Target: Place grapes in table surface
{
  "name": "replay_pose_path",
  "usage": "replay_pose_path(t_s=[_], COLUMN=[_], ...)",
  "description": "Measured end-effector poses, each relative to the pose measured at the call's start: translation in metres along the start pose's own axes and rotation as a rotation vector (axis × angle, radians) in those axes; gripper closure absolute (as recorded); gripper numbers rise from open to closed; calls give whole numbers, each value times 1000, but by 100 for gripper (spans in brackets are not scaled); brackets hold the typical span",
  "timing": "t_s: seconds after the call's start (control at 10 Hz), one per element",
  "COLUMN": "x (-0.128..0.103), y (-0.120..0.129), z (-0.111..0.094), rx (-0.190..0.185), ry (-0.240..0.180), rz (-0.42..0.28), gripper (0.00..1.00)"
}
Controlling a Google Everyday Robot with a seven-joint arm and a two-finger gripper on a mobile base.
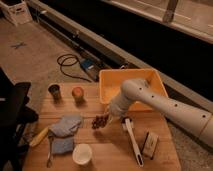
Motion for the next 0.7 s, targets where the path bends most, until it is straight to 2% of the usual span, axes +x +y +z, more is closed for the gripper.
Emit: replay_pose_path(t_s=[0.1,0.2,0.7], x=[3,5,5], y=[2,3,4], z=[3,5,8], rx=[-8,-12,-19], ry=[-14,-24,-31], rz=[6,10,8], gripper=[26,22,20])
